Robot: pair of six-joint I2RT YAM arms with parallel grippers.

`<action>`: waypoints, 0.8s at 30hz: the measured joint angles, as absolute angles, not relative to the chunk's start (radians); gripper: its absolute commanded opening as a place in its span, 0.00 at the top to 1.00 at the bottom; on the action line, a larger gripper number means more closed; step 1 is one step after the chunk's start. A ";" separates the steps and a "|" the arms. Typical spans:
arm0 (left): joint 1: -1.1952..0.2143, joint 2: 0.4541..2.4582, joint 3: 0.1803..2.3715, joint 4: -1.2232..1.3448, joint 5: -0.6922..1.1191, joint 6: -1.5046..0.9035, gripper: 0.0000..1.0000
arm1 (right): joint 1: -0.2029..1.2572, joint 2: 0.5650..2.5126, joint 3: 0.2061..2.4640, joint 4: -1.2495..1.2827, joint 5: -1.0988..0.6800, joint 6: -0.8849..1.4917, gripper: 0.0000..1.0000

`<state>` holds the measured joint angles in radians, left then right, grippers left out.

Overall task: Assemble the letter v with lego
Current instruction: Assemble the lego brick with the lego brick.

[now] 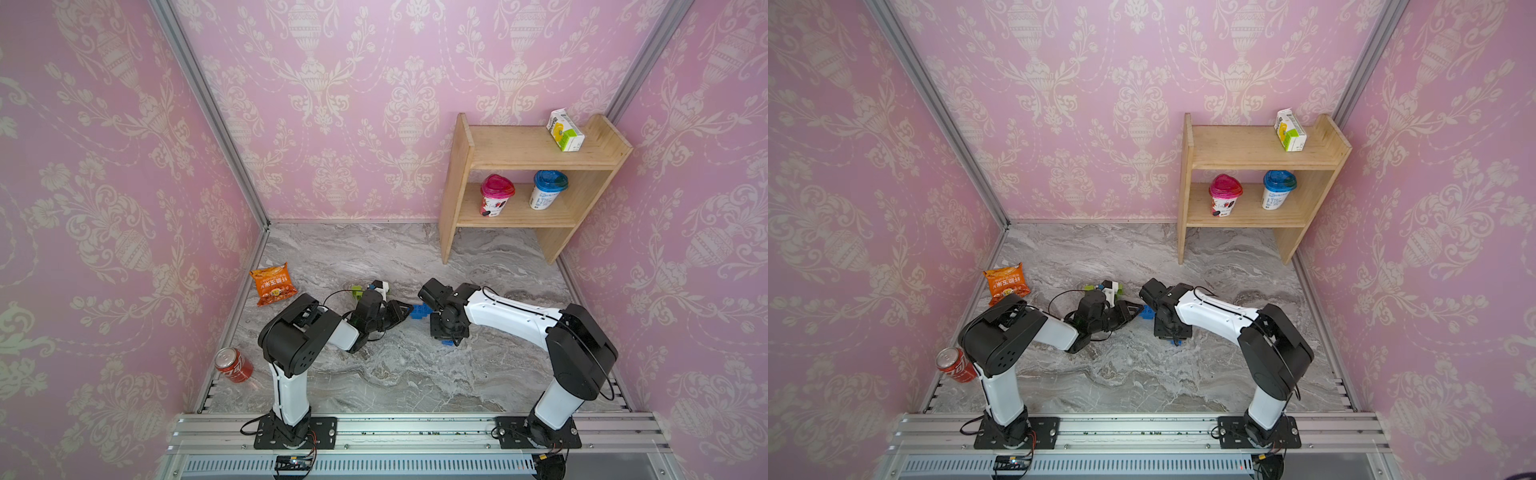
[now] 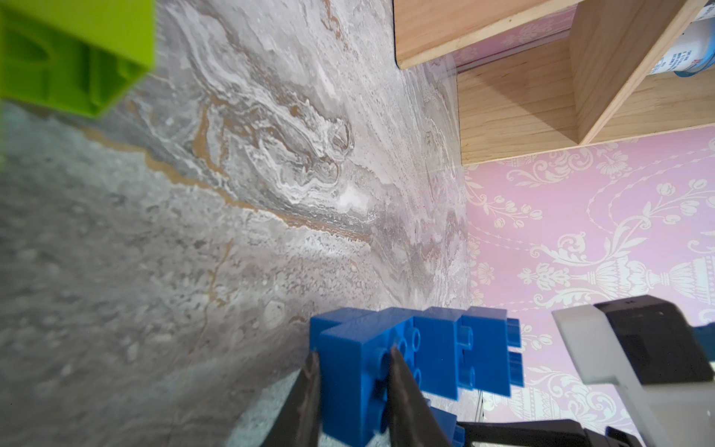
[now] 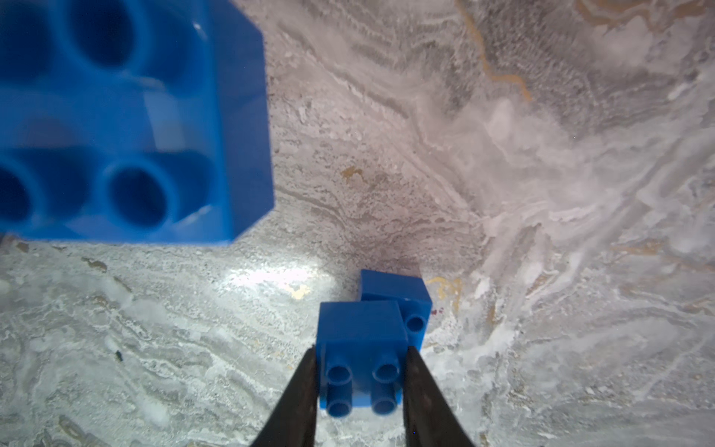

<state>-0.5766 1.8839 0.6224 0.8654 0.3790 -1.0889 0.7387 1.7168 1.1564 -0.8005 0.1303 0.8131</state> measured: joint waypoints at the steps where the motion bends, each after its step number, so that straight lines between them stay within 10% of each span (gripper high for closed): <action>1: -0.576 1.884 0.622 0.865 0.379 -1.089 0.82 | 0.739 1.718 1.157 -0.801 0.130 0.813 1.00; 24: -0.570 1.884 0.622 0.866 0.379 -1.089 0.82 | 0.777 1.748 1.172 -0.802 0.181 0.881 1.00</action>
